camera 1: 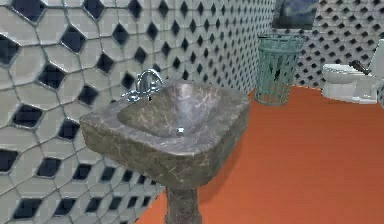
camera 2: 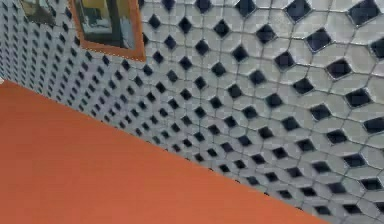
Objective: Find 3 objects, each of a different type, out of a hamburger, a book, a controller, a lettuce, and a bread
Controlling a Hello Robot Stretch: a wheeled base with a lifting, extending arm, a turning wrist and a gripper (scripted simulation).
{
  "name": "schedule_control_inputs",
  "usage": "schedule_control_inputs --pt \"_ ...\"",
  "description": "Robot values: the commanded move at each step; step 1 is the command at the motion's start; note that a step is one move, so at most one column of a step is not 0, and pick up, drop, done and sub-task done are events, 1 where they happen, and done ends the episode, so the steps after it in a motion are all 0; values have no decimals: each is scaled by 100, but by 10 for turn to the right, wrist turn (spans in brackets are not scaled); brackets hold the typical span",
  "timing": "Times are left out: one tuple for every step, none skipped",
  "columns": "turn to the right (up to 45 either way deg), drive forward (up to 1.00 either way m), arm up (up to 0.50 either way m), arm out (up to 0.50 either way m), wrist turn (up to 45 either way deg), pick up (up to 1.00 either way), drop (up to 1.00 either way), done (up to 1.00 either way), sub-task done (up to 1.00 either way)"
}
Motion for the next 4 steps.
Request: schedule_control_inputs --pt "-120 0 0 0 0 0 0 0 0" --pt "0 0 0 0 0 0 0 0 100" --pt "-450 0 0 0 0 0 0 0 0" --pt "-450 0 0 0 0 0 0 0 0"
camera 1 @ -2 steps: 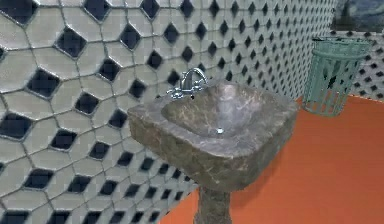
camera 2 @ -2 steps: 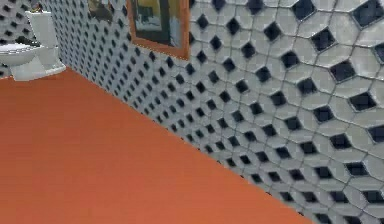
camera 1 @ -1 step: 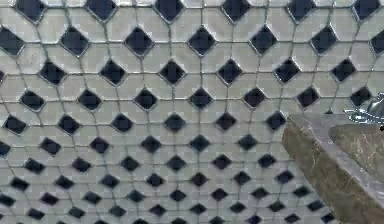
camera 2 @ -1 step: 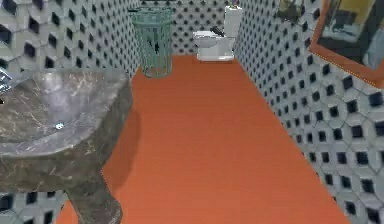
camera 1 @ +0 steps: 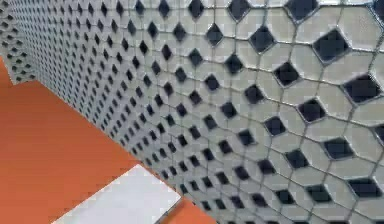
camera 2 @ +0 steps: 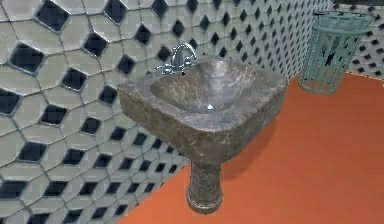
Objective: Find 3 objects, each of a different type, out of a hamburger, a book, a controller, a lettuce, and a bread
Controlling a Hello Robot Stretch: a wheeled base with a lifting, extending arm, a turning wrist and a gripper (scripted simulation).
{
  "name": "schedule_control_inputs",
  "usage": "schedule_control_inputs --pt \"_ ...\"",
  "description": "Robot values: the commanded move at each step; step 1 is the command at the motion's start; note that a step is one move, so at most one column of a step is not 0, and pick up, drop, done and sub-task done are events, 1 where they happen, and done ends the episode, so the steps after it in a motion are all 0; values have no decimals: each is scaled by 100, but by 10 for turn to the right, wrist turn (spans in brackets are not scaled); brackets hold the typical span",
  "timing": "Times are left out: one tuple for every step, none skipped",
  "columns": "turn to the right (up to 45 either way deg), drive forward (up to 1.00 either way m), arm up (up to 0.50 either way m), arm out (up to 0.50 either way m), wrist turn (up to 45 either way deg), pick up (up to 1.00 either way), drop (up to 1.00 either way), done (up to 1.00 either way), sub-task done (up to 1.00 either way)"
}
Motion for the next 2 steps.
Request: schedule_control_inputs --pt "-450 0 0 0 0 0 0 0 0" --pt "-90 0 0 0 0 0 0 0 0"
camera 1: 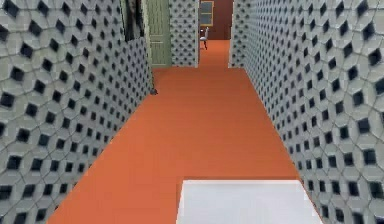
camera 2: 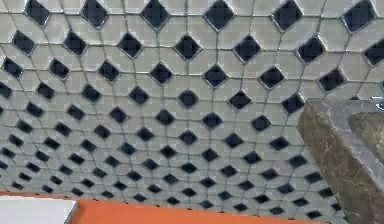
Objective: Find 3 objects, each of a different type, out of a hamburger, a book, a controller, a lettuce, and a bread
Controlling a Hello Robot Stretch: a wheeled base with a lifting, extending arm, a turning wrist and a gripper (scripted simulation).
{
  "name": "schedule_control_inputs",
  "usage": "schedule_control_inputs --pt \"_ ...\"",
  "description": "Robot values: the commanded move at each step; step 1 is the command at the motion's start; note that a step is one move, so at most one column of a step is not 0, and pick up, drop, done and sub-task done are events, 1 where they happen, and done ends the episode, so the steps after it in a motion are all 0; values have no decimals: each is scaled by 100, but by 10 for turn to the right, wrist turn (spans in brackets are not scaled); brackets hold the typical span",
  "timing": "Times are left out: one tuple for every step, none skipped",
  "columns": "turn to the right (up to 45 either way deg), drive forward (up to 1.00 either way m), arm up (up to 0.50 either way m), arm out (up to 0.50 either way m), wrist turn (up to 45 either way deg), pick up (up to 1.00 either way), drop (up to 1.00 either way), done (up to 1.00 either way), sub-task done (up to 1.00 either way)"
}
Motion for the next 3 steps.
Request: schedule_control_inputs --pt "0 100 0 0 0 0 0 0 0" --pt "0 100 0 0 0 0 0 0 0" --pt "0 100 0 0 0 0 0 0 0"
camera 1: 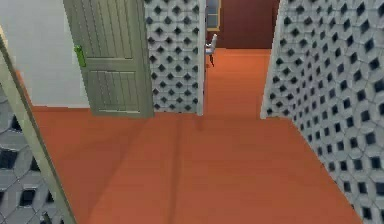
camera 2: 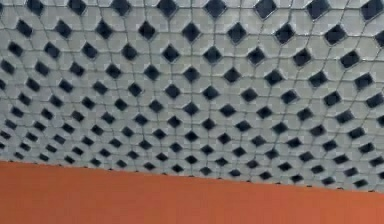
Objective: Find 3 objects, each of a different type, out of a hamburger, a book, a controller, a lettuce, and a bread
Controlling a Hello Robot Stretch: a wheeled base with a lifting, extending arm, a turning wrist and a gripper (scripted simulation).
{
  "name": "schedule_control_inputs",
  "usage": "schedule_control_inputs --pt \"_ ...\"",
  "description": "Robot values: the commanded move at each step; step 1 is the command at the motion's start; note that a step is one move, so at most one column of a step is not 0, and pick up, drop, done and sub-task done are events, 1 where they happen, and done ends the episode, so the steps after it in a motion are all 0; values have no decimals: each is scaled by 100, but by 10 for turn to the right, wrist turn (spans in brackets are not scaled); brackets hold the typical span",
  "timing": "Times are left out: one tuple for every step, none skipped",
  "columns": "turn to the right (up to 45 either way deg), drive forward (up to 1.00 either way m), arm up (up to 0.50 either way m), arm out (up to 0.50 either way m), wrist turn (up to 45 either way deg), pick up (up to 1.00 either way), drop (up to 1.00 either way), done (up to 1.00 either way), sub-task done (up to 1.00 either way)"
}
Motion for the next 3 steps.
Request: schedule_control_inputs --pt "-60 0 0 0 0 0 0 0 0" --pt "0 35 0 0 0 0 0 0 0" --pt "-120 0 0 0 0 0 0 0 0"
